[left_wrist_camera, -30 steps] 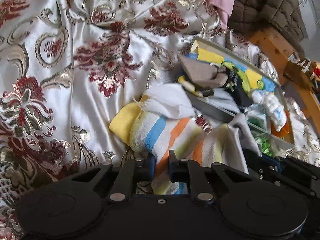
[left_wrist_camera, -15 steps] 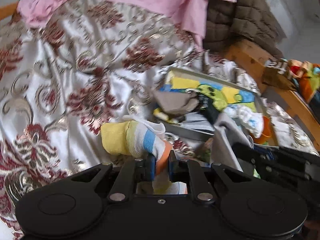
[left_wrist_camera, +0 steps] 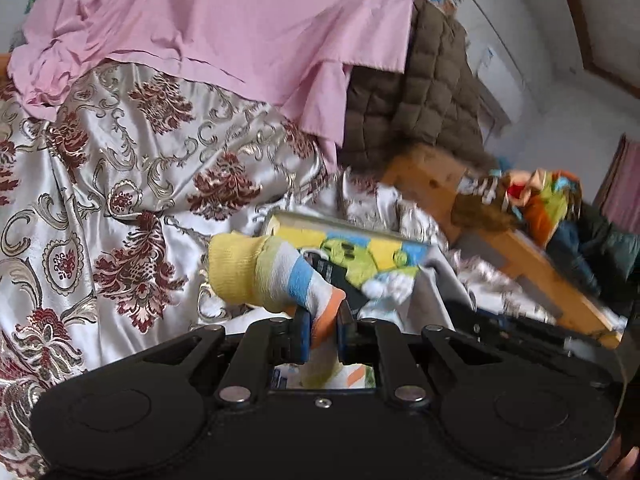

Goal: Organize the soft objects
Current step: 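Lift the striped sock and grey cloth and carry them toward the tray, then lower the sock and grey cloth into the tray and open both grippers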

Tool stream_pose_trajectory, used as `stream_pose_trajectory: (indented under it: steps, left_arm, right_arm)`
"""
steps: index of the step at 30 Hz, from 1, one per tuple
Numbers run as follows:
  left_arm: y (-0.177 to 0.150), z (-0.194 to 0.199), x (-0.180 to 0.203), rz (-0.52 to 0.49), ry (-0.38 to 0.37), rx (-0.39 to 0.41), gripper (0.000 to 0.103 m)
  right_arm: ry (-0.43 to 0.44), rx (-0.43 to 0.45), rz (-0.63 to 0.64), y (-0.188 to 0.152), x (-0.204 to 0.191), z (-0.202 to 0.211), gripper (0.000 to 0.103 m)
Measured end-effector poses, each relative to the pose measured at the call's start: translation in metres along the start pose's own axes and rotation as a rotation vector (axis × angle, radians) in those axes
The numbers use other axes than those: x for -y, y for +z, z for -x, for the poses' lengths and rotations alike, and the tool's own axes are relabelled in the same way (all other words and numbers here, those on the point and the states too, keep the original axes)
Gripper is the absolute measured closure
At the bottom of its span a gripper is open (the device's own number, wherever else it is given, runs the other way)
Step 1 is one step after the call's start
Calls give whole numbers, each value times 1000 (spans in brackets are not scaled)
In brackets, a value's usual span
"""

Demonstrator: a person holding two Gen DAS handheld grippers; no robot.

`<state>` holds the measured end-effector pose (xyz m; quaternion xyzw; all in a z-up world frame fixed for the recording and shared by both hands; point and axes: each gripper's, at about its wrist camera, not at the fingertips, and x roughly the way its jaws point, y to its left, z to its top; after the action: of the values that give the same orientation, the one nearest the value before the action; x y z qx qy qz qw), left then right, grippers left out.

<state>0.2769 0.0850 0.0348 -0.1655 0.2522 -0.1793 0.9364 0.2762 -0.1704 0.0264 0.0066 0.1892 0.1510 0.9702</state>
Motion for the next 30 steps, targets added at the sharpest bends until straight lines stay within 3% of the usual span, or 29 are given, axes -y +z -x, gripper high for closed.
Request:
stream_pose_trajectory:
  steps: [4, 9, 19, 30]
  left_arm:
    - [17, -2, 0, 65, 12, 51, 90]
    - [39, -17, 8, 54, 39, 111, 90]
    - [77, -114, 47, 68, 30, 144, 90]
    - [77, -215, 81, 112, 18, 89, 90]
  right_arm:
    - [-36, 26, -47, 2, 16, -6, 96]
    - [-95, 67, -106, 9, 43, -23, 96]
    - [-177, 140, -245, 23, 94, -62, 96]
    - [-239, 86, -374, 11, 133, -96, 96]
